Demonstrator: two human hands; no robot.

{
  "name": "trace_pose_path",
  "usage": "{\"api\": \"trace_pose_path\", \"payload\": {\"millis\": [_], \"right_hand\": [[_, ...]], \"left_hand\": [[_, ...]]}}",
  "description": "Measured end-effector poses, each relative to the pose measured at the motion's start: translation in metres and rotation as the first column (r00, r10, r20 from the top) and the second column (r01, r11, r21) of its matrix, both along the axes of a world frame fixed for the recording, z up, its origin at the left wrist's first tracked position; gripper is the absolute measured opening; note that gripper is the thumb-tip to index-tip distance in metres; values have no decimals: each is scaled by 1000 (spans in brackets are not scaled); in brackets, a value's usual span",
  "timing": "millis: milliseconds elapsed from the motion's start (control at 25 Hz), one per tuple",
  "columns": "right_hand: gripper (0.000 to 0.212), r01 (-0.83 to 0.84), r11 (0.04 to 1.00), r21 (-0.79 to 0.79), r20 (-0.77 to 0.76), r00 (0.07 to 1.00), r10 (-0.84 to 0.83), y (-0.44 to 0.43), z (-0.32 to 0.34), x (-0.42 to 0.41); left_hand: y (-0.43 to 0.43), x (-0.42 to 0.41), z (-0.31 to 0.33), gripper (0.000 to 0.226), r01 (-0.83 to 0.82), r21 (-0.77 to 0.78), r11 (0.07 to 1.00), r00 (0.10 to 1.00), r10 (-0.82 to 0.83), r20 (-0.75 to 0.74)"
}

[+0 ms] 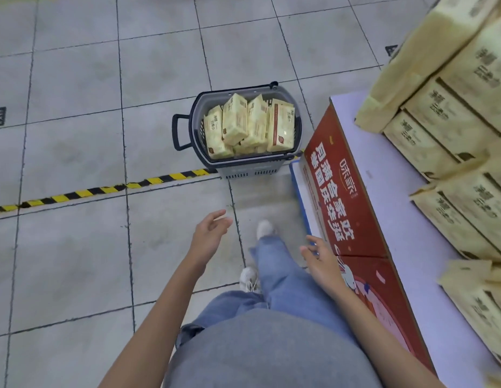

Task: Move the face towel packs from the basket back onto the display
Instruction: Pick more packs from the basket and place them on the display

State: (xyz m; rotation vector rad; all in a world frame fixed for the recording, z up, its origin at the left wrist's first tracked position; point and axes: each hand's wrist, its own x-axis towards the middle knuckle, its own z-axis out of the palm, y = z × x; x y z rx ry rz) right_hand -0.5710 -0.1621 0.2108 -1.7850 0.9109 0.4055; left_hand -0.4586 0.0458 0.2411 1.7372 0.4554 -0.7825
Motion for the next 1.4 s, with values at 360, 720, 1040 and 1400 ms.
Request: {"api": "trace_pose_path", "payload": {"millis": [360,720,1040,1400], "right_hand": [[42,-136,990,36,-16,990,137,-22,-14,219],[41,-253,966,51,-32,966,255,-20,-38,434],[56,-160,986,-40,-149,977,153,-4,-213,563],[87,-161,942,-294,-223,970,97,14,-338,588]], "left_hand": [[8,139,-25,32,-178,85,980,974,188,-126],[-2,321,-58,34,-237,122,964,964,249,-91],[-24,473,-242,42,-110,211,971,990,125,-61],[-45,503,-413,55,-28,194,981,993,51,-111]]}}
